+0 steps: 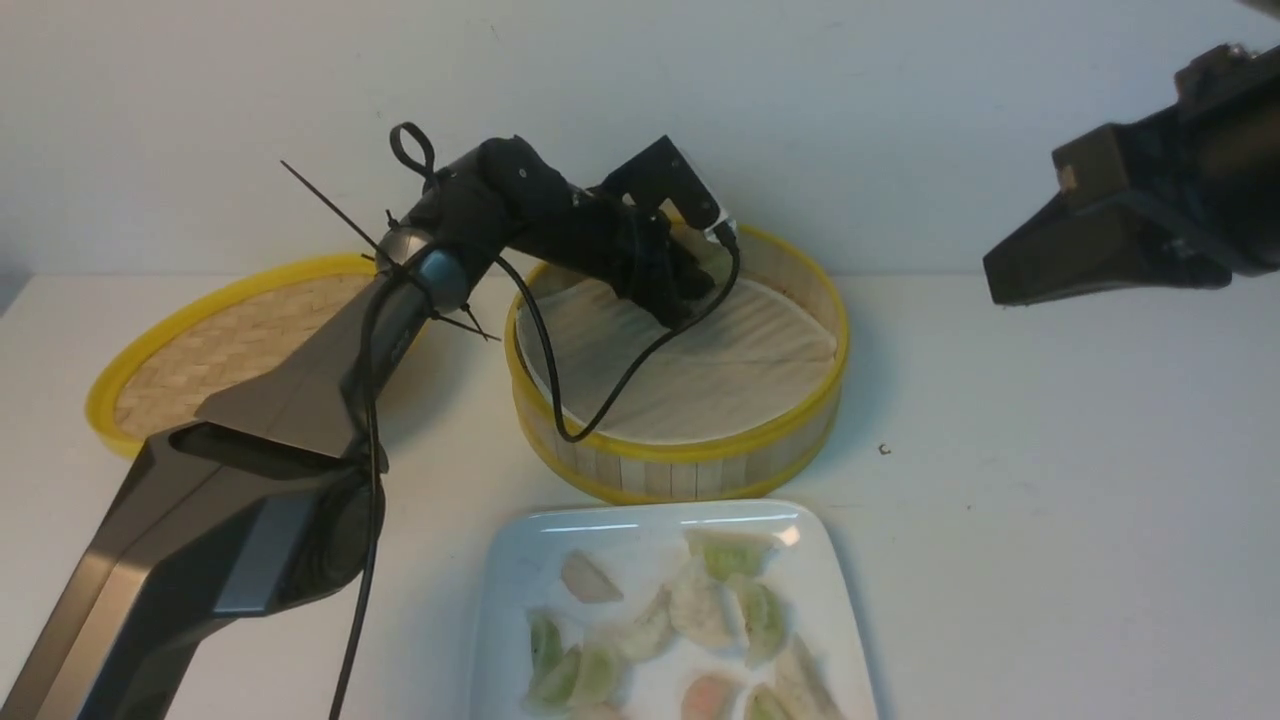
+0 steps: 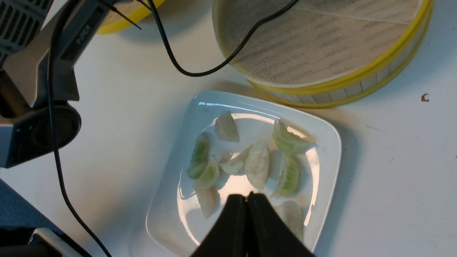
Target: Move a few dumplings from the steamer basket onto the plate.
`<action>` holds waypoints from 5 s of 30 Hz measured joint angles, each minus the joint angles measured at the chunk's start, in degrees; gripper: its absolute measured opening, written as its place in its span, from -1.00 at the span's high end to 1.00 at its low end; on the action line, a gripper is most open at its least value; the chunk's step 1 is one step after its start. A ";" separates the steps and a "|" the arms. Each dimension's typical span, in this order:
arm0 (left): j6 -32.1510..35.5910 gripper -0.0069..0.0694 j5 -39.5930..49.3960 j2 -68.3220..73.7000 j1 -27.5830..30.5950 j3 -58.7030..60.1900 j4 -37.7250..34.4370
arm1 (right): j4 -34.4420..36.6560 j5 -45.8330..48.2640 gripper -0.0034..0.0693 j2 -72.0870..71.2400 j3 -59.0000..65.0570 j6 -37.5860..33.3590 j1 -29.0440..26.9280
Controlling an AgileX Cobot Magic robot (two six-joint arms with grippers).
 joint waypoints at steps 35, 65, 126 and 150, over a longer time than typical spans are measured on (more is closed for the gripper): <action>-39.15 0.55 22.13 -36.36 -1.75 18.23 17.40 | -1.08 0.07 0.94 -0.99 0.00 -6.20 0.00; -41.64 -0.18 9.89 -50.97 -22.02 76.34 20.68 | -2.33 0.31 0.94 -3.93 0.05 -11.89 0.00; -55.02 0.83 -22.71 -128.79 -22.02 124.66 23.37 | -9.14 -64.52 0.93 -75.87 57.13 4.23 0.00; -55.14 0.83 -36.46 -159.50 10.77 155.86 34.31 | -9.14 -64.52 0.93 -75.87 57.13 4.37 0.00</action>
